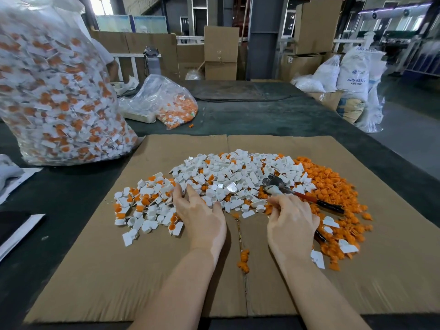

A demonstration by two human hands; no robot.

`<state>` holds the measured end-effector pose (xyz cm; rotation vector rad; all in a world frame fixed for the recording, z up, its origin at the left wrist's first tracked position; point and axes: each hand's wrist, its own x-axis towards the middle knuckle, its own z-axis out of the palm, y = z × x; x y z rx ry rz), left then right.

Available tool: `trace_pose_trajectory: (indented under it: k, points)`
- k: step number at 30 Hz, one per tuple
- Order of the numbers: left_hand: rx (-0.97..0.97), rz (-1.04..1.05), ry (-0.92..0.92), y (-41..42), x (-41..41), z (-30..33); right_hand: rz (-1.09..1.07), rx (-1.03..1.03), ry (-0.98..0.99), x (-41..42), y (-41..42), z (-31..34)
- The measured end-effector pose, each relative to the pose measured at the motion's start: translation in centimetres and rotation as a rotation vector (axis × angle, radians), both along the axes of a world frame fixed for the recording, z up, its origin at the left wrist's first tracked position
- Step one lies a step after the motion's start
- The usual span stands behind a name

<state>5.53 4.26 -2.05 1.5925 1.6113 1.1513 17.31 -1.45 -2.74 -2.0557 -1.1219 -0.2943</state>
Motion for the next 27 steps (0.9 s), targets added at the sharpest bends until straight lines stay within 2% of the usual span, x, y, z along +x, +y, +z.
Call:
trace_pose_trajectory:
  k: [6,10,13,15,19,23,27]
  points:
    - [-0.003,-0.04,0.128,0.41,0.0,-0.48,-0.067,-0.216,-0.081,-0.01,0.2,-0.06]
    - [0.096,-0.063,0.171,0.26,0.01,-0.56,-0.081,-0.295,-0.133,-0.12,0.35,-0.01]
    - [0.176,-0.055,0.315,-0.1,-0.02,-0.54,-0.086,-0.334,-0.149,-0.08,0.47,-0.12]
    - [0.161,-0.051,0.422,-0.25,0.09,-0.38,-0.085,-0.338,-0.145,0.01,0.49,-0.2]
    - [0.123,-0.067,0.583,-0.15,0.47,-0.24,-0.065,-0.299,-0.136,-0.04,0.45,-0.22]
    - [0.137,-0.085,0.568,-0.1,0.5,-0.27,0.018,-0.088,-0.106,-0.38,0.33,-0.15]
    - [0.173,-0.118,0.554,0.01,0.56,-0.37,0.113,-0.027,-0.073,-0.37,0.15,0.01]
